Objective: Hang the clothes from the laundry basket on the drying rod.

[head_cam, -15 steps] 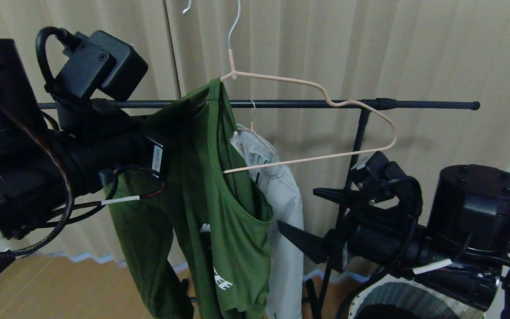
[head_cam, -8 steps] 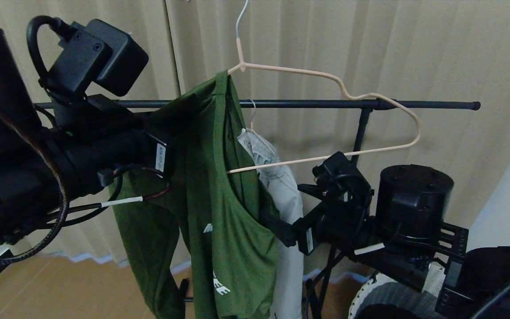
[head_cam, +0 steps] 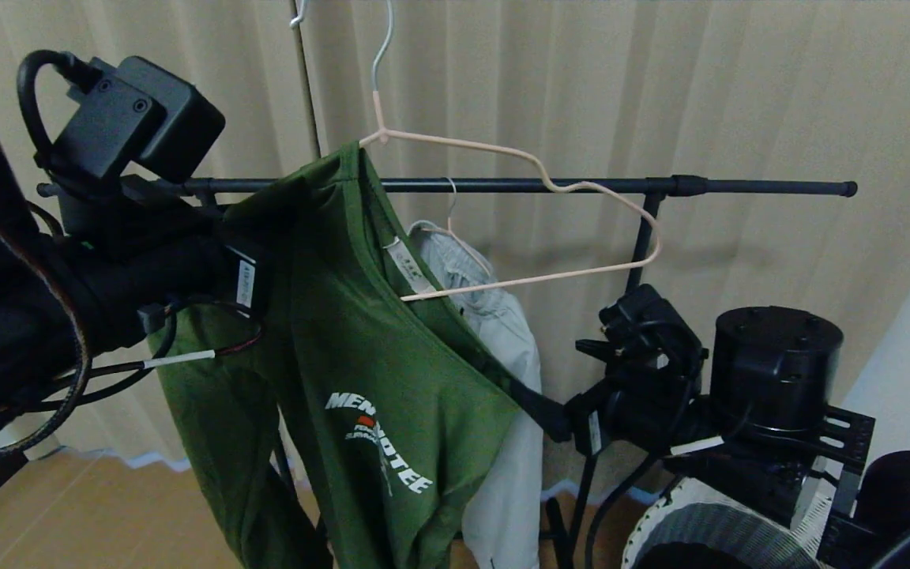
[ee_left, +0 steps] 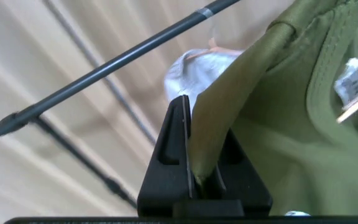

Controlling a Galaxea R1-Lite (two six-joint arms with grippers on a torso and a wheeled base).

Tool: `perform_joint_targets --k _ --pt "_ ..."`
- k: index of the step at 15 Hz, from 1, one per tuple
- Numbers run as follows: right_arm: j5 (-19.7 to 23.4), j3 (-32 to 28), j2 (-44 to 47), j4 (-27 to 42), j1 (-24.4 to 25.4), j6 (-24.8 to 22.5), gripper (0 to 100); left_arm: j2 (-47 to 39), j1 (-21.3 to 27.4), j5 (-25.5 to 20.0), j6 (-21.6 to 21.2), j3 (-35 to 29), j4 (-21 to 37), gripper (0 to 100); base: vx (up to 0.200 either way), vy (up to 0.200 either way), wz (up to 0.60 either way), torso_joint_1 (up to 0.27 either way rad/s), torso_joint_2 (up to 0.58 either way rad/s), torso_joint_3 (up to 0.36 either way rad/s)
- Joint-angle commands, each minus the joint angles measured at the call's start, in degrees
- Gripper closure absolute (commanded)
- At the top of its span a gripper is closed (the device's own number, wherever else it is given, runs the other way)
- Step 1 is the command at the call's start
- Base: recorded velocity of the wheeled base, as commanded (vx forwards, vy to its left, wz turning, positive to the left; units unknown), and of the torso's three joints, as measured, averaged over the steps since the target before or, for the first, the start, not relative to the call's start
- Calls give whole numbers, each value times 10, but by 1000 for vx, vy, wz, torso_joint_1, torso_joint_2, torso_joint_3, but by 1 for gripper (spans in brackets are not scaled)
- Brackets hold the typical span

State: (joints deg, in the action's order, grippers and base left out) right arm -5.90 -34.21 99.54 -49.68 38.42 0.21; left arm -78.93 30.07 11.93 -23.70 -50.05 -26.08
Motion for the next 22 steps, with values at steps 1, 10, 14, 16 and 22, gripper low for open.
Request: perform_joint_targets --k 1,10,14,16,22 --pt "0 15 -31 2 -34 -3 0 16 -8 0 0 15 0 100 0 0 0 0 0 0" --pt "0 9 -44 12 -111 -21 0 32 -20 -1 -6 40 1 100 0 0 0 0 0 0" --pt "0 -2 -69 13 -116 -34 0 41 -58 1 -86 86 0 100 0 0 0 0 0 0" --pt "0 -2 -73 13 -117 -40 0 41 -84 1 -121 96 -1 100 0 0 0 0 0 0" --pt "5 -16 -98 24 -78 -45 0 38 -84 5 -122 120 -1 100 0 0 0 0 0 0"
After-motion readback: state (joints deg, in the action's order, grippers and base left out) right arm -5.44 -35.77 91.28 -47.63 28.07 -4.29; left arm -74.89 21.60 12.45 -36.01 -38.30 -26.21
